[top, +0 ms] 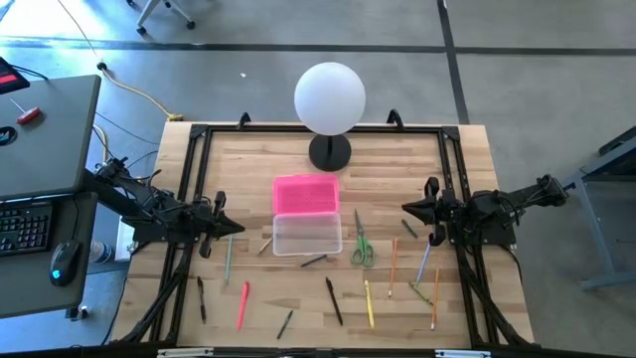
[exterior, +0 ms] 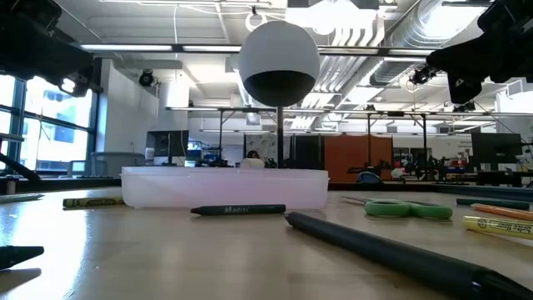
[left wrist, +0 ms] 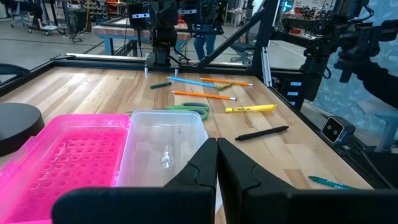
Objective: Pick & place school supplies into a supply box
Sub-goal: Put the top green crayon into the pink supply box
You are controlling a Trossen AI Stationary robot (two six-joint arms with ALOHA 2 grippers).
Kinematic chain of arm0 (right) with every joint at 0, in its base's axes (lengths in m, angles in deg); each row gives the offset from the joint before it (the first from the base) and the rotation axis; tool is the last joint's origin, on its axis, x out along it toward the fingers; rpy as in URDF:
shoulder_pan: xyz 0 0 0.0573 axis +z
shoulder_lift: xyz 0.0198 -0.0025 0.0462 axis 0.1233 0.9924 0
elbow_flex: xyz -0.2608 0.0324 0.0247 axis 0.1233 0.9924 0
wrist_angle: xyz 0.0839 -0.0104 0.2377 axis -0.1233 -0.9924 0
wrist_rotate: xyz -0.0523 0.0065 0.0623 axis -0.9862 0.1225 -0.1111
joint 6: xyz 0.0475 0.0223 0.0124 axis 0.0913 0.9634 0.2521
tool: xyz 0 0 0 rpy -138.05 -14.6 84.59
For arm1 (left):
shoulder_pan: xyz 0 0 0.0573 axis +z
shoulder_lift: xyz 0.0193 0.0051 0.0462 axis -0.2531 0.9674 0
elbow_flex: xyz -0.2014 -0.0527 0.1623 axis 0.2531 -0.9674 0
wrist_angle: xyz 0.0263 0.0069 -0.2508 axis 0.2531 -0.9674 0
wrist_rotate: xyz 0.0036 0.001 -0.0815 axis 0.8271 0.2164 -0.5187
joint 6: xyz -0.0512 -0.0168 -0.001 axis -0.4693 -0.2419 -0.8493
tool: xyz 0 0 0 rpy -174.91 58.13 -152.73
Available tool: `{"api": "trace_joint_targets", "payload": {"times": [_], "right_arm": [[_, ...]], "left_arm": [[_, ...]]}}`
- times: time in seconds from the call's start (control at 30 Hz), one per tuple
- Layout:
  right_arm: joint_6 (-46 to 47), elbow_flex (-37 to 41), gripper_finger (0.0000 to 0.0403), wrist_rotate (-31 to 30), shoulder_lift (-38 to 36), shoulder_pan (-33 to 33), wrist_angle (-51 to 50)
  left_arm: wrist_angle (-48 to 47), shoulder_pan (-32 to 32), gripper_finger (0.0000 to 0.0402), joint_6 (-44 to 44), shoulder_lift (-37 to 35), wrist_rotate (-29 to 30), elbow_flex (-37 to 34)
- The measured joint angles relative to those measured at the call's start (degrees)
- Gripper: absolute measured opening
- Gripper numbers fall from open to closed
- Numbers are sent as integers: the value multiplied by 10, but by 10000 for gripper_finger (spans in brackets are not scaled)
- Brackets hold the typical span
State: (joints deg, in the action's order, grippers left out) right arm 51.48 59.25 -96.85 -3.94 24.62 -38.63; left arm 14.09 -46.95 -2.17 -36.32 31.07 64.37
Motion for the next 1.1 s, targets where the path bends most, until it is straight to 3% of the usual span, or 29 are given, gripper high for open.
{"api": "trace_joint_targets", "payload": {"times": [0.53,0.63,0.9,0.97,1.1], "right_arm": [[-41,0,0,3,0,0,58],[-42,0,0,-10,0,0,65],[-61,0,0,-103,0,0,79],[-72,0,0,-116,0,0,106],[-123,0,0,-113,0,0,205]], "left_arm": [[0,0,42,0,0,7,0],[0,0,42,0,0,33,0],[-3,0,42,5,0,25,0],[8,0,42,5,0,41,-1],[43,0,42,3,0,135,-1]]}}
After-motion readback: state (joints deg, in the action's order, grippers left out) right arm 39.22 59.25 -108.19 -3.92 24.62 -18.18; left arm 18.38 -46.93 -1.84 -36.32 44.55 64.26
